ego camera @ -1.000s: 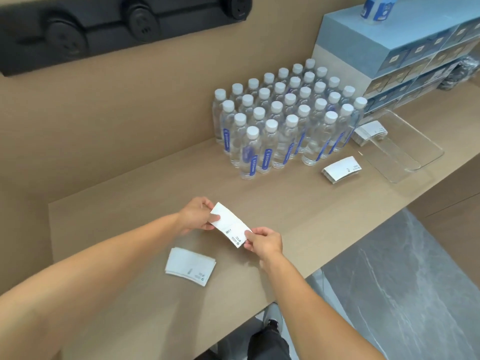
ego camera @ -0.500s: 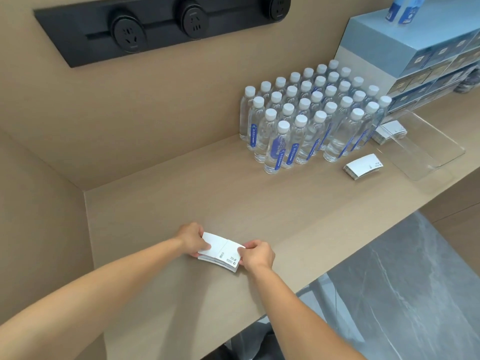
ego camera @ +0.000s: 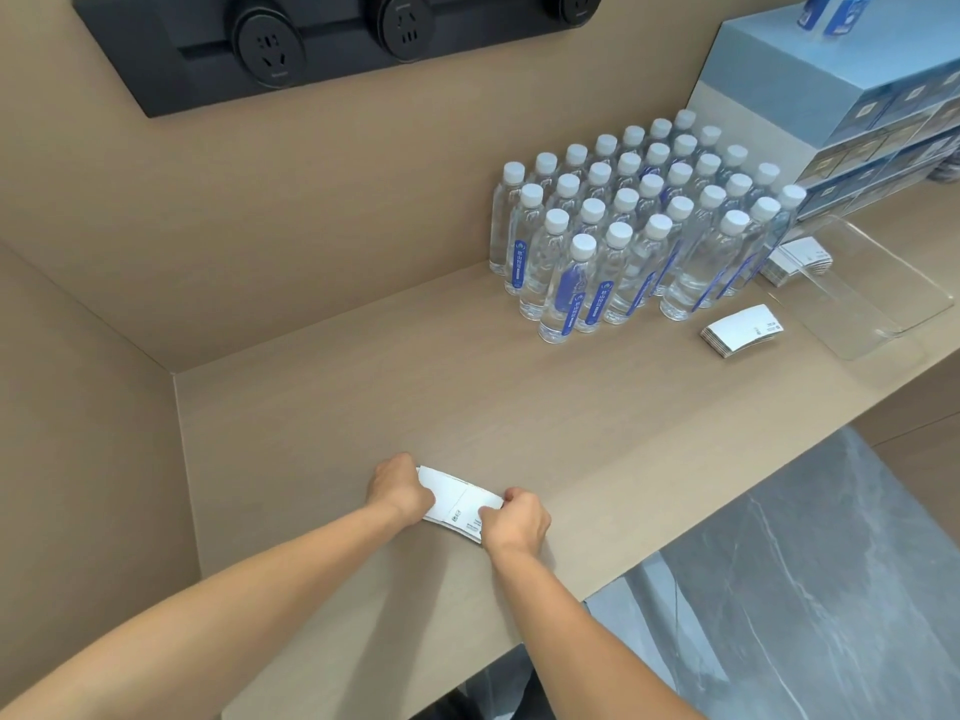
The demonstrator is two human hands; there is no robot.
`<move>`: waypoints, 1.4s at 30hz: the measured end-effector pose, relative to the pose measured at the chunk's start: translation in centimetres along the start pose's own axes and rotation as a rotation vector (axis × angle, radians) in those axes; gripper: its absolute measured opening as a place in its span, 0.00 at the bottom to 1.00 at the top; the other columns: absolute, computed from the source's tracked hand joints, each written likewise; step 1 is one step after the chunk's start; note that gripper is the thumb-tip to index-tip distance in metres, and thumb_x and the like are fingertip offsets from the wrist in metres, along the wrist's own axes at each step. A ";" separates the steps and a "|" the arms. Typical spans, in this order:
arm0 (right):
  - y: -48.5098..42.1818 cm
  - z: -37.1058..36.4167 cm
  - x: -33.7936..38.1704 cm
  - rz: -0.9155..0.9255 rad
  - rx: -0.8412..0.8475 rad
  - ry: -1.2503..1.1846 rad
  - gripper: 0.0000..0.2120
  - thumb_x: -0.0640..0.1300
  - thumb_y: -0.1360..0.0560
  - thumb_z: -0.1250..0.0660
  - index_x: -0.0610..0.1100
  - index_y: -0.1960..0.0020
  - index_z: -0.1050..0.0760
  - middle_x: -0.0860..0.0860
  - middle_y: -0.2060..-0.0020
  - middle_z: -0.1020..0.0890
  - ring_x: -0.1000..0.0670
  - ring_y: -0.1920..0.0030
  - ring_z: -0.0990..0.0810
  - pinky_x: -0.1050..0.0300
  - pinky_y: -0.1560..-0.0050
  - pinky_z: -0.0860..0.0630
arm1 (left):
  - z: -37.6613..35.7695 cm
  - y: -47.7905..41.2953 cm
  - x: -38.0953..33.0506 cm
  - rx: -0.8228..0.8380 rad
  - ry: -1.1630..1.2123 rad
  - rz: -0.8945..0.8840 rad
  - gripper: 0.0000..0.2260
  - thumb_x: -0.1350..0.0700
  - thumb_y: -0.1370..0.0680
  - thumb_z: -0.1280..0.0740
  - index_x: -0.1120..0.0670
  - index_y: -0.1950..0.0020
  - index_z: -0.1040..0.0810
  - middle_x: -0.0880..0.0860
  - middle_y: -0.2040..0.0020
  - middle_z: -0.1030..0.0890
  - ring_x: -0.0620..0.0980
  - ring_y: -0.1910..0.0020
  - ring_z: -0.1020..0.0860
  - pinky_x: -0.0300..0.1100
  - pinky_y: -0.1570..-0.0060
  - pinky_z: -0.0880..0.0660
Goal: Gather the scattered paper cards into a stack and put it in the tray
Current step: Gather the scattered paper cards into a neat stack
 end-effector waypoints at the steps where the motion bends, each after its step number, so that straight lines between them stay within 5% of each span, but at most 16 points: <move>1: 0.0 0.0 0.1 0.008 -0.012 0.009 0.04 0.35 0.29 0.33 0.42 0.59 0.26 0.43 0.58 0.21 0.44 0.57 0.26 0.53 0.48 0.23 | 0.0 0.0 0.1 0.007 0.047 0.026 0.14 0.62 0.30 0.33 0.58 0.44 0.22 0.56 0.43 0.21 0.56 0.46 0.22 0.42 0.55 0.25; 4: 0.2 -0.3 0.1 0.116 -0.002 0.109 0.07 0.35 0.28 0.34 0.40 0.51 0.21 0.42 0.49 0.21 0.42 0.51 0.23 0.56 0.48 0.25 | -0.2 0.0 0.5 0.017 0.154 0.065 0.14 0.63 0.32 0.29 0.56 0.47 0.21 0.55 0.46 0.20 0.53 0.53 0.23 0.41 0.57 0.26; 6: 0.2 -0.5 0.0 0.219 0.030 0.159 0.14 0.36 0.26 0.34 0.39 0.40 0.24 0.43 0.42 0.26 0.45 0.46 0.24 0.60 0.48 0.30 | -0.3 -0.1 0.8 0.021 0.185 0.052 0.20 0.62 0.32 0.27 0.56 0.41 0.23 0.55 0.41 0.22 0.53 0.48 0.23 0.40 0.55 0.28; 10: -0.2 -0.1 0.6 0.362 0.109 0.292 0.15 0.41 0.25 0.33 0.39 0.41 0.28 0.44 0.39 0.30 0.43 0.41 0.26 0.53 0.41 0.26 | -0.4 -0.2 0.6 0.080 0.045 -0.103 0.29 0.57 0.32 0.27 0.52 0.32 0.32 0.54 0.35 0.30 0.52 0.40 0.28 0.39 0.50 0.31; 14: -0.5 0.0 1.6 0.399 0.272 0.466 0.26 0.46 0.33 0.26 0.39 0.39 0.31 0.47 0.37 0.35 0.43 0.37 0.30 0.51 0.38 0.26 | -0.6 0.1 0.1 0.211 -0.175 -0.315 0.42 0.49 0.38 0.22 0.50 0.28 0.38 0.48 0.31 0.39 0.50 0.32 0.34 0.41 0.37 0.31; 18: -0.5 -0.2 2.1 0.535 0.286 0.749 0.27 0.39 0.32 0.26 0.38 0.36 0.31 0.46 0.36 0.34 0.42 0.36 0.34 0.50 0.40 0.24 | -1.0 0.5 -0.4 0.191 -0.440 -0.515 0.23 0.57 0.32 0.31 0.53 0.38 0.31 0.49 0.38 0.35 0.54 0.37 0.32 0.49 0.40 0.27; 21: -0.7 -0.3 2.1 0.597 0.266 0.825 0.22 0.35 0.29 0.30 0.37 0.37 0.30 0.44 0.37 0.33 0.42 0.34 0.35 0.48 0.40 0.24 | -0.5 0.4 -0.7 0.168 -0.486 -0.550 0.14 0.54 0.28 0.33 0.54 0.44 0.27 0.51 0.43 0.31 0.53 0.41 0.29 0.46 0.44 0.26; 27: -0.8 -0.4 2.5 0.605 0.283 0.854 0.23 0.36 0.31 0.27 0.36 0.38 0.29 0.45 0.38 0.33 0.44 0.33 0.34 0.49 0.37 0.25 | 0.0 0.1 -1.1 0.164 -0.570 -0.602 0.15 0.57 0.33 0.32 0.55 0.47 0.24 0.51 0.45 0.28 0.52 0.42 0.29 0.39 0.56 0.31; 37: -1.3 1.0 2.0 0.588 0.262 0.896 0.25 0.41 0.31 0.26 0.37 0.37 0.30 0.45 0.38 0.34 0.44 0.33 0.35 0.47 0.37 0.24 | 0.6 -0.1 0.4 0.137 -0.472 -0.457 0.28 0.50 0.37 0.23 0.54 0.42 0.29 0.50 0.45 0.31 0.52 0.46 0.27 0.44 0.53 0.27; 42: -1.3 1.0 2.0 0.577 0.262 0.884 0.21 0.38 0.28 0.30 0.36 0.37 0.29 0.43 0.37 0.32 0.43 0.32 0.34 0.48 0.35 0.26 | 0.3 0.2 0.1 0.130 -0.392 -0.346 0.20 0.54 0.35 0.24 0.54 0.51 0.31 0.52 0.48 0.27 0.52 0.56 0.27 0.42 0.61 0.30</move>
Point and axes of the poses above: each hand's wrist, its own y-axis away from the middle knuckle, its own z-axis out of the back of the hand, x = y × z, the point moved 4 cm from there along -y, towards the middle knuckle
